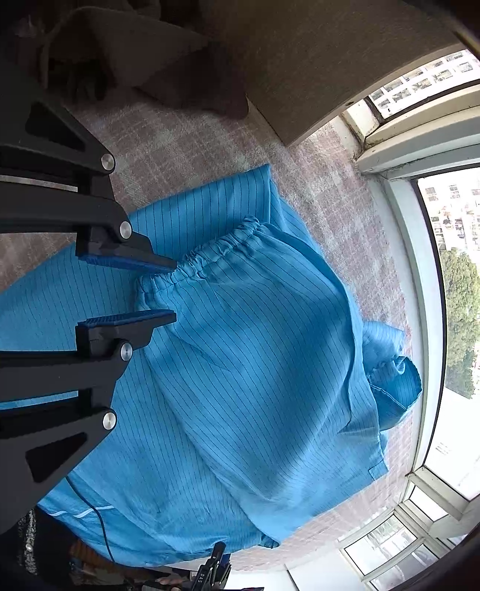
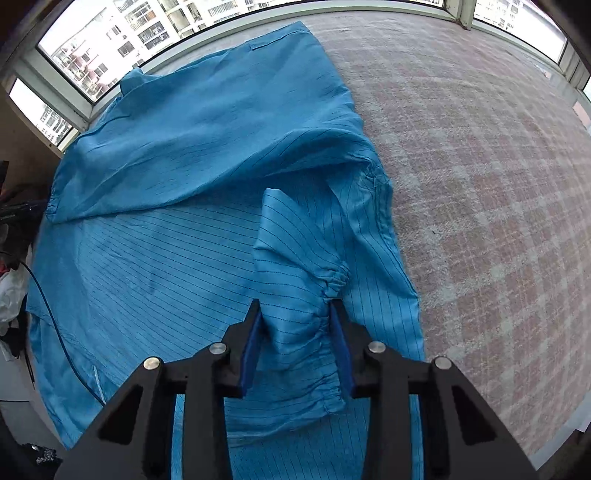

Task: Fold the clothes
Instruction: 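Lift the sleeve cuff with the right gripper toward the left gripper, then grasp the cuff with the left gripper while the right gripper releases it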

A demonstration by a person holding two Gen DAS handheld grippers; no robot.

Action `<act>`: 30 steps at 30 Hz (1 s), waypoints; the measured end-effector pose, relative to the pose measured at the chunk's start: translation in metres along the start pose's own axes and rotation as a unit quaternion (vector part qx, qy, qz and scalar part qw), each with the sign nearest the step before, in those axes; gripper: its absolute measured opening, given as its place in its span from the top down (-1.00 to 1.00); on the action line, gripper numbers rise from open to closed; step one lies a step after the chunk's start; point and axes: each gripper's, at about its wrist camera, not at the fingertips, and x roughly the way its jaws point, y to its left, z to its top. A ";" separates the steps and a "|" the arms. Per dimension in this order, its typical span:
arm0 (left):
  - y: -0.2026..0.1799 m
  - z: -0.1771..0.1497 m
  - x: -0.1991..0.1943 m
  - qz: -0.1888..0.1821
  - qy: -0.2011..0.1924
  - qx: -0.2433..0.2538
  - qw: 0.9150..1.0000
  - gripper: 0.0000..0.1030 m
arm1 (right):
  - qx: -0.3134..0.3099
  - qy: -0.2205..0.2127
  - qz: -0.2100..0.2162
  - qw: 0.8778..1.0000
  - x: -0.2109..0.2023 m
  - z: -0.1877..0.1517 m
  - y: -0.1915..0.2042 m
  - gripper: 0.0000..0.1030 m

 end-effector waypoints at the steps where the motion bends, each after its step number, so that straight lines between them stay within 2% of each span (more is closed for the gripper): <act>1: 0.000 -0.001 0.000 -0.002 -0.001 -0.002 1.000 0.72 | 0.000 -0.003 0.000 1.000 0.001 0.004 0.000 0.43; 4: 0.007 -0.002 -0.002 -0.006 -0.004 -0.003 1.000 0.66 | 0.001 0.000 -0.001 1.000 0.002 0.010 0.000 0.43; 6: 0.017 0.000 -0.003 -0.005 -0.003 -0.002 1.000 0.36 | -0.006 0.000 -0.006 1.000 0.001 0.008 0.001 0.42; 7: 0.017 0.000 0.000 -0.002 0.000 -0.004 1.000 0.14 | -0.009 0.000 -0.008 1.000 0.000 0.007 0.002 0.42; 8: 0.018 0.001 0.004 0.002 0.003 -0.005 1.000 0.08 | -0.009 -0.001 -0.008 1.000 0.000 0.006 0.002 0.41; 12: 0.021 0.004 0.017 0.016 0.014 -0.011 1.000 0.08 | -0.012 -0.001 -0.012 1.000 -0.003 0.003 0.002 0.41; 14: 0.023 0.006 0.023 0.020 0.015 -0.014 1.000 0.12 | -0.016 -0.001 -0.015 1.000 -0.004 0.001 0.003 0.41; 15: 0.023 0.007 0.021 0.016 0.010 -0.015 1.000 0.21 | -0.017 -0.001 -0.015 1.000 -0.005 0.000 0.003 0.41; 16: 0.023 0.007 0.021 0.014 0.010 -0.018 1.000 0.56 | -0.017 -0.001 -0.014 1.000 -0.006 -0.001 0.003 0.41; 17: 0.024 0.008 0.020 0.014 0.009 -0.019 1.000 0.71 | -0.017 -0.002 -0.011 1.000 -0.007 -0.002 0.004 0.41; 19: 0.022 0.009 0.011 0.007 0.000 -0.019 1.000 0.81 | -0.017 -0.005 -0.003 1.000 -0.010 -0.004 0.005 0.43; 22: 0.012 0.019 -0.021 -0.029 -0.039 -0.025 0.998 0.83 | -0.022 -0.014 0.008 1.000 -0.017 -0.008 0.010 0.61; 24: -0.005 0.039 -0.052 -0.047 -0.076 -0.018 0.996 0.83 | -0.028 -0.021 0.021 0.999 -0.023 -0.009 0.018 0.65; 26: -0.009 0.057 -0.100 -0.068 -0.114 0.005 0.991 0.83 | -0.043 -0.025 0.036 0.998 -0.025 -0.007 0.030 0.66; 30: -0.062 0.095 -0.183 -0.084 -0.178 0.068 0.978 0.83 | -0.089 -0.025 0.049 0.994 -0.020 -0.001 0.057 0.66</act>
